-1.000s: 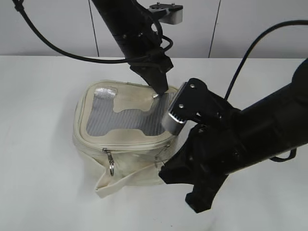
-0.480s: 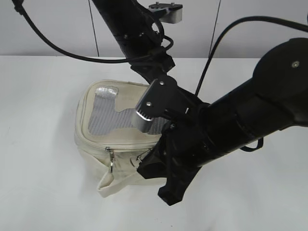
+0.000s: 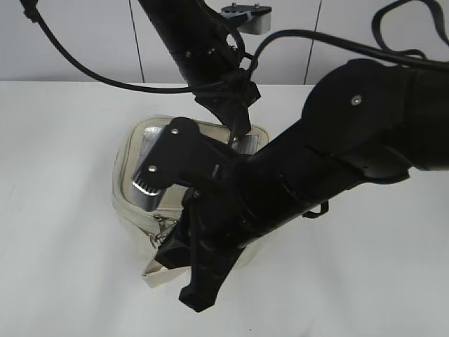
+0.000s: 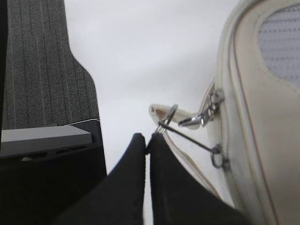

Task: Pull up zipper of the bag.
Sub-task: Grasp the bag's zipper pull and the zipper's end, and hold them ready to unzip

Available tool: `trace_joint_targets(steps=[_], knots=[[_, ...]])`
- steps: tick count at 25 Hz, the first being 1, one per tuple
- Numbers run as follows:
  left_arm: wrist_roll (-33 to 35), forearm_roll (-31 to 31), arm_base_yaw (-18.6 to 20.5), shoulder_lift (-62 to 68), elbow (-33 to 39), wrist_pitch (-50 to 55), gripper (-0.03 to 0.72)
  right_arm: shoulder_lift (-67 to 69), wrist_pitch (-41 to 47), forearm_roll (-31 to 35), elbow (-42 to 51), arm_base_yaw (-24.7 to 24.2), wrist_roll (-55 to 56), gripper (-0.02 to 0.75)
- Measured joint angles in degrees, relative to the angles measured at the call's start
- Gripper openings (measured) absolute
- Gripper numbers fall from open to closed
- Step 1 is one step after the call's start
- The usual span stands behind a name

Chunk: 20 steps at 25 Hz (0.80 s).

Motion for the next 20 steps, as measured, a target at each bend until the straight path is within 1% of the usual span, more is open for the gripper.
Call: trace_joint_targets(steps=[5,9,13,16,18,20], knots=[[-0.05,0.05,0.0,0.0,0.0,0.14,0.042,2.88,0.32,-1.52,-4.95,1.67,0.13,0.008],[-0.05,-0.07,0.0,0.0,0.0,1.1,0.042,5.09,2.82,-3.08,-8.93,1.79,0.24,0.008],[-0.05,-0.13,0.0,0.0,0.0,1.39,0.042,5.86,4.22,-3.77,-10.0,1.79,0.86,0.008],[-0.05,-0.17,-0.03,0.0,0.0,1.33,0.042,5.93,4.91,-5.58,-10.19,1.84,5.07,0.013],[-0.05,-0.19,-0.03,0.0,0.0,0.92,0.042,5.93,5.93,-8.86,-10.46,2.06,10.5,0.043],[-0.37,-0.14,-0.03,0.0,0.0,-0.45,0.042,5.46,7.6,-14.03,-10.7,2.81,17.73,0.118]])
